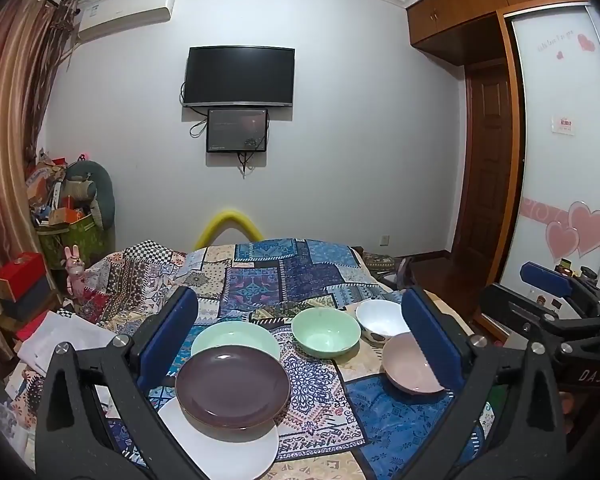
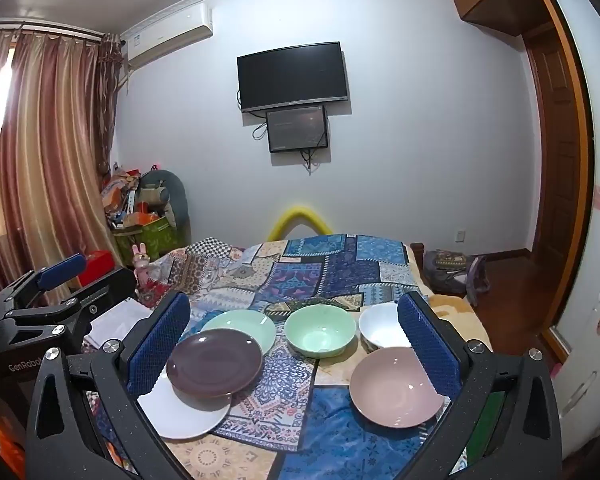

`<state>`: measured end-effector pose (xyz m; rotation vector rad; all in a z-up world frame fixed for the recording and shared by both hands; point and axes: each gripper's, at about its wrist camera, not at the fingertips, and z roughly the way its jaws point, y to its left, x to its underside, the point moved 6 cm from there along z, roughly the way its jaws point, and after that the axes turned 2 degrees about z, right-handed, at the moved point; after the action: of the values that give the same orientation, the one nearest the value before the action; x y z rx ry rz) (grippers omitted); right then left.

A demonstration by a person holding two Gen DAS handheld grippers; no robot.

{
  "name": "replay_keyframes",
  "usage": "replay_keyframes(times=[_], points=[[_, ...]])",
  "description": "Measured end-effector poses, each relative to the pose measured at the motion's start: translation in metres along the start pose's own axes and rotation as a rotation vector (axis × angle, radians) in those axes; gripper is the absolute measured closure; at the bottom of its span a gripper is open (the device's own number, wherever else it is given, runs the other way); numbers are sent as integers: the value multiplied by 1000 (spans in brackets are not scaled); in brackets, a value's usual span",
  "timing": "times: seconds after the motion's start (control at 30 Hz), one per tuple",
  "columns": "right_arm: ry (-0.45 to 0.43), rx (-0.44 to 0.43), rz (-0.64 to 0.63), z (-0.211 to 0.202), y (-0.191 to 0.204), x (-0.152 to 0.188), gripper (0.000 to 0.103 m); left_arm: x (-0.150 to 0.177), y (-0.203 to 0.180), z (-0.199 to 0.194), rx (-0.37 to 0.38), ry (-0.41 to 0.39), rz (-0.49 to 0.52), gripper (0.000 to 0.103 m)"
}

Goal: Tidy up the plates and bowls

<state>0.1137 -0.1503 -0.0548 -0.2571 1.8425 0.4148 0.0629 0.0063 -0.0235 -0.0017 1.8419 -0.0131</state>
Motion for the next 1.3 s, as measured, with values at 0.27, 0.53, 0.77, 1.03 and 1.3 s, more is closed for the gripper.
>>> replay_keyframes(times=[0.27, 0.53, 0.77, 1.03, 1.3], points=[[0, -3, 0, 1, 1, 1, 0, 0, -2, 0, 2, 0, 3, 0], [-5, -7, -3, 0, 6, -1, 0, 0, -3, 0, 6, 0, 5, 0], [-5, -8, -3, -1, 6, 0, 0, -3, -2, -1, 5, -4, 3, 0], [-4, -8, 0, -1, 5, 1, 0, -5, -5, -3, 16, 1, 3, 0], [-3, -8, 2, -1, 4, 1, 0, -4, -6, -2, 18, 1, 3, 0]])
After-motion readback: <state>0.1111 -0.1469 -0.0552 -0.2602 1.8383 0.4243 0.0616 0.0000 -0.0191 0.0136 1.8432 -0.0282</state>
